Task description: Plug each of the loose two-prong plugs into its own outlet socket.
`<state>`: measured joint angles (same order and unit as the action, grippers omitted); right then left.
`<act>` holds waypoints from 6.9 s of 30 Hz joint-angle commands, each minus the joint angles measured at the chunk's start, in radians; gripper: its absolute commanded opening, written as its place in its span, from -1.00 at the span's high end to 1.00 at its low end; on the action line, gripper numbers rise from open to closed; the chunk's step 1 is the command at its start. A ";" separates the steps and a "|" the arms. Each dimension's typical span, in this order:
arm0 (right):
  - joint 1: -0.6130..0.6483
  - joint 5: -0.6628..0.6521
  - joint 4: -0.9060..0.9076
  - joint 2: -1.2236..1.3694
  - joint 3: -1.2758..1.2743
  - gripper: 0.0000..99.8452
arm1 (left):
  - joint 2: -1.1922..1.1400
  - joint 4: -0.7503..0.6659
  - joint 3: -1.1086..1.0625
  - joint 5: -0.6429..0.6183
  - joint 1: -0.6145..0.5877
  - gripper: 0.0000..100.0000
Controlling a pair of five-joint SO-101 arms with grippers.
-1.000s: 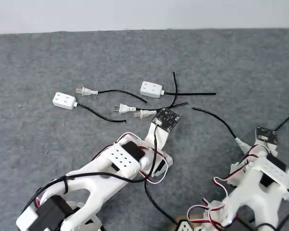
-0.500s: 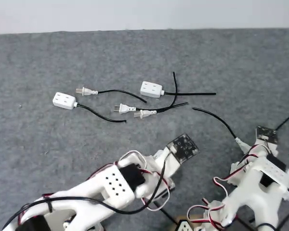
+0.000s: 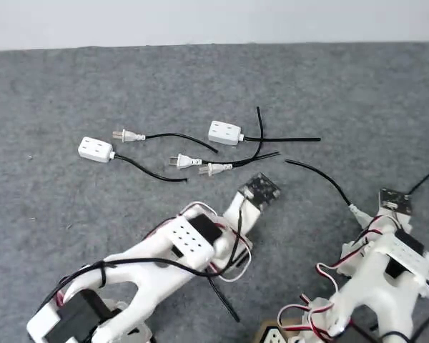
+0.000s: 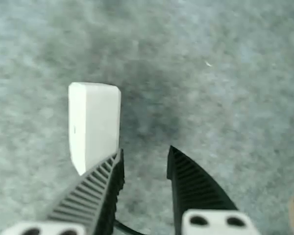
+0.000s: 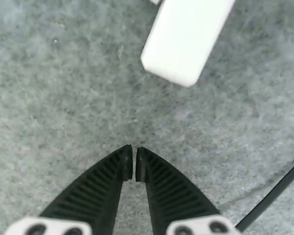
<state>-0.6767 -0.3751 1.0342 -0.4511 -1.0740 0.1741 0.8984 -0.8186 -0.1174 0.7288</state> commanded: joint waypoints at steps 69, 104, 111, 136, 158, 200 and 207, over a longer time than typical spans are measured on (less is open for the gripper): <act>0.013 -0.012 -0.024 -0.027 -0.005 0.98 | -0.089 -0.100 0.084 -0.203 -0.158 0.98; 0.045 -0.006 -0.027 -0.028 -0.012 0.98 | 0.153 0.117 0.108 0.133 -0.204 0.77; 0.051 -0.005 -0.027 -0.028 -0.008 0.98 | 0.153 0.081 0.070 0.196 -0.407 0.64; 0.176 0.114 -0.097 -0.027 0.008 0.98 | 0.152 0.021 0.018 0.353 -0.278 0.32; 0.174 0.112 -0.090 -0.027 0.008 0.98 | -0.430 0.147 0.415 0.166 -0.354 0.33; 0.176 0.112 -0.090 -0.028 0.008 0.98 | -0.236 0.350 0.323 -0.637 -0.391 0.97; 0.177 0.112 -0.094 -0.028 0.008 0.98 | -0.278 0.350 0.328 -0.511 -0.405 0.97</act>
<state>-0.4864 -0.2493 0.9513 -0.4557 -1.0802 -0.1082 1.2697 -0.4994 -0.6836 0.3376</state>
